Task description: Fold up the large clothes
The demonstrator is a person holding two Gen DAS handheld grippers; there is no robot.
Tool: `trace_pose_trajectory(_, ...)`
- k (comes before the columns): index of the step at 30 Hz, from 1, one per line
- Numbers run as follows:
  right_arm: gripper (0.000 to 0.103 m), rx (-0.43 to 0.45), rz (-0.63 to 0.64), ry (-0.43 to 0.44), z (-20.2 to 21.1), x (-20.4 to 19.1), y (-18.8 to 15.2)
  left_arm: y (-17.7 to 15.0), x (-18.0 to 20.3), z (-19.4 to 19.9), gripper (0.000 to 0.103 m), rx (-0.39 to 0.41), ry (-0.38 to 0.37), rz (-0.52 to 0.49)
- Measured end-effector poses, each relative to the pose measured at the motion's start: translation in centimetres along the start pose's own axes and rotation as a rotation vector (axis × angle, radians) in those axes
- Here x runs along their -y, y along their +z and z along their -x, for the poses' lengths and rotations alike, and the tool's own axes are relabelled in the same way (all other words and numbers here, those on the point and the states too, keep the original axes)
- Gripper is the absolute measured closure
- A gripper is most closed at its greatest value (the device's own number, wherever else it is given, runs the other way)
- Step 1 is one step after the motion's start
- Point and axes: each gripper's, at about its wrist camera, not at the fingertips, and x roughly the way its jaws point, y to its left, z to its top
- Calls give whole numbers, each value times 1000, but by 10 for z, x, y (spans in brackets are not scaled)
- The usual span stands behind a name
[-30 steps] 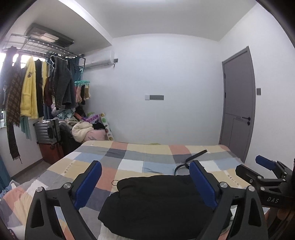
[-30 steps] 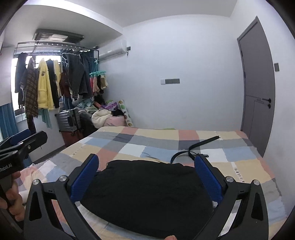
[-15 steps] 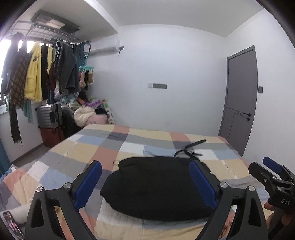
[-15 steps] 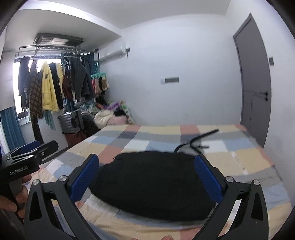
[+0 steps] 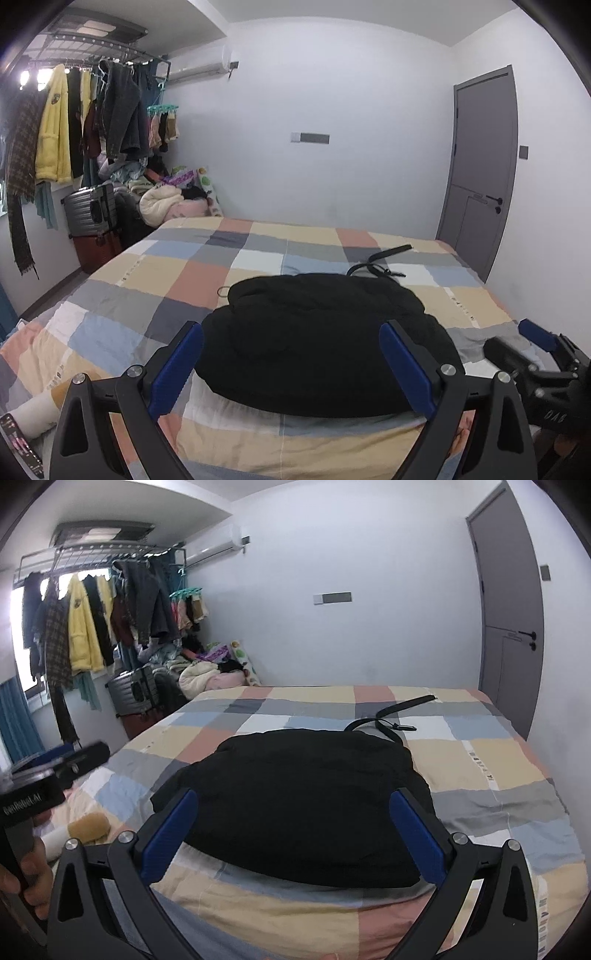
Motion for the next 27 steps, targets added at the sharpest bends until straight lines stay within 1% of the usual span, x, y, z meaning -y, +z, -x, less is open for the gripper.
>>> trace_pose_trajectory(6, 0, -15, -7, -1, -3, -1, -2, -2, -3, -3, 7, -14, 18, -1)
trace_pose_trajectory(9, 0, -19, -6, -11, -3, -2, -3, -2, -7, -1, 7, -19, -23, 10)
trace_pose_trajectory(14, 0, -27, -6, -20, -2, -4, -3, -1, -13, -1, 7, -12, -10, 35)
trace_pose_trajectory(17, 0, -35, -21, 10, -3, -3, -3, -1, -18, -4, 7, -19, 22, 47)
trace_pose_trajectory(23, 0, -46, -15, -7, -7, -6, -5, -1, -18, -6, 7, -31, 26, 22)
trace_pose_trajectory(27, 0, -43, -4, -20, -5, -9, -5, -1, -18, -4, 7, -31, 19, 29)
